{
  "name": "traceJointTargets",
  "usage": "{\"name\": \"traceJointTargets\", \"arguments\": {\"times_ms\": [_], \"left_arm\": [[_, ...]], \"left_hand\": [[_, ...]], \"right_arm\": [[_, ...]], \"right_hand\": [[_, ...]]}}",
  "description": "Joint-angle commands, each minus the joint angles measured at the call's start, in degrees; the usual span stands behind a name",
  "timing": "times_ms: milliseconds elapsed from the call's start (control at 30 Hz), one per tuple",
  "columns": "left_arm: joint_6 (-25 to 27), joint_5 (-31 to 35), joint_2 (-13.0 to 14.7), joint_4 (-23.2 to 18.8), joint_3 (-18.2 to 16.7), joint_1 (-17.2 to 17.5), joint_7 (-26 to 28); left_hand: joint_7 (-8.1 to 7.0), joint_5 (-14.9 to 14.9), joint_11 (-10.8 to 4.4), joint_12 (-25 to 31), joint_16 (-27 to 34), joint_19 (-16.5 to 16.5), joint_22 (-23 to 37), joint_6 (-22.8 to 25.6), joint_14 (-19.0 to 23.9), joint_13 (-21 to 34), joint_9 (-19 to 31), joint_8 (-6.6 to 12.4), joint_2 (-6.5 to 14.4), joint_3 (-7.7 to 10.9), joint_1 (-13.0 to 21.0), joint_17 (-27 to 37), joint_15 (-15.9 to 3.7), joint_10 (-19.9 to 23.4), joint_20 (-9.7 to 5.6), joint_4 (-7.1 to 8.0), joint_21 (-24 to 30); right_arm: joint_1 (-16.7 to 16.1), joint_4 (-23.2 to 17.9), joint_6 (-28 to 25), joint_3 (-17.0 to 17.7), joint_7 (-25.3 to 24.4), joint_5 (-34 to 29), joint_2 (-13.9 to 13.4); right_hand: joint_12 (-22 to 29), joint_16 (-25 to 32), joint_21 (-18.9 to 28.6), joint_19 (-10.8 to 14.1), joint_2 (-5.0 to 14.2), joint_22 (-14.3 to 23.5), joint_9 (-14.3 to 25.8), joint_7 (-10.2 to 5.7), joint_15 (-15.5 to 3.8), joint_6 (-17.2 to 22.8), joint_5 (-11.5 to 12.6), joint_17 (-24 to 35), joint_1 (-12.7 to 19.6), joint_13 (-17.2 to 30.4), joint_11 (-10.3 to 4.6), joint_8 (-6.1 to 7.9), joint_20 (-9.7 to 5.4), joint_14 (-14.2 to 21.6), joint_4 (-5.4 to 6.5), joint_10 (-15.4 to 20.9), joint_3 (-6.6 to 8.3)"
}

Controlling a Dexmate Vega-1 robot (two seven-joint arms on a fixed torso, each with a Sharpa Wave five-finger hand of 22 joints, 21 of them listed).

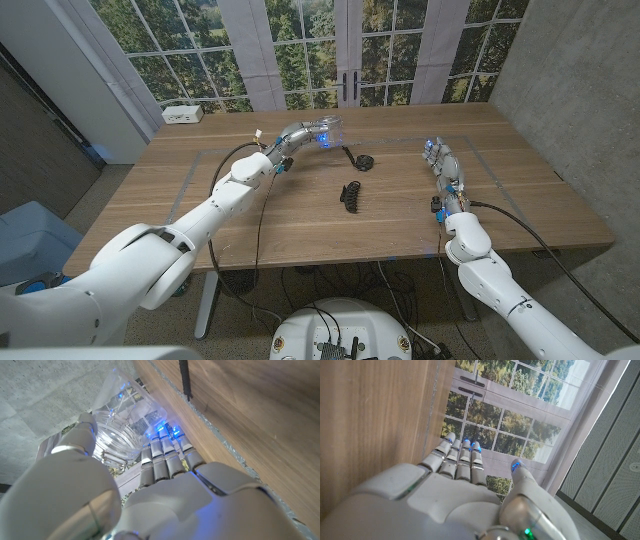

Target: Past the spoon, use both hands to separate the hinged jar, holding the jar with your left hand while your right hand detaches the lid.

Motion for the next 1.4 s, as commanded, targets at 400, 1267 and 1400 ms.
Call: {"name": "traceJointTargets", "arguments": {"times_ms": [400, 1267, 1400], "left_arm": [[7.7, -4.6, 4.4, -3.9, -0.6, -4.1, -12.9], [13.4, -5.9, 9.5, -8.0, 0.1, -7.6, -24.0], [14.5, -6.6, 9.8, -7.5, 0.2, -8.5, -26.6]], "left_hand": [[-3.45, 0.1, -6.81, 9.2, 0.6, 1.1, 0.3, 6.5, 3.1, 18.6, 24.7, 22.72, 13.4, 8.76, 8.1, 1.0, -7.71, 12.0, -0.05, 6.36, 1.7], [-2.70, 0.5, -6.32, 11.6, 0.4, 1.2, 0.3, 11.6, 5.0, 19.5, 23.8, 24.79, 12.4, 6.94, 8.4, 0.4, -8.71, 16.4, -0.22, 2.33, 2.9], [-2.56, 0.5, -6.17, 11.7, 0.4, 1.2, 0.3, 12.0, 5.3, 19.5, 23.6, 24.88, 12.3, 6.80, 8.4, 0.3, -8.64, 16.7, -0.27, 2.06, 3.0]], "right_arm": [[-2.3, -6.3, -2.3, -0.8, -10.9, -14.6, 0.6], [-3.8, -15.4, -15.8, -4.1, -27.8, -36.4, 4.2], [-3.5, -15.8, -17.7, -5.1, -29.2, -38.7, 4.3]], "right_hand": [[0.4, -0.2, 0.0, 1.4, 0.13, 0.2, 0.2, -1.00, -0.61, 0.7, 1.1, -0.4, 3.2, 0.0, -0.94, 0.34, -0.30, 1.0, -2.96, 0.7, 1.26], [0.4, 0.4, 0.1, 2.5, 1.43, 0.3, 0.2, -2.92, -2.20, 1.3, 2.1, -0.4, 6.6, 0.0, -2.77, 0.39, -1.08, 2.1, -5.03, 1.3, 3.08], [0.4, 0.4, 0.1, 2.6, 1.43, 0.3, 0.2, -3.09, -2.34, 1.2, 2.2, -0.4, 6.9, 0.0, -2.93, 0.37, -1.08, 2.0, -5.17, 1.2, 3.21]]}}
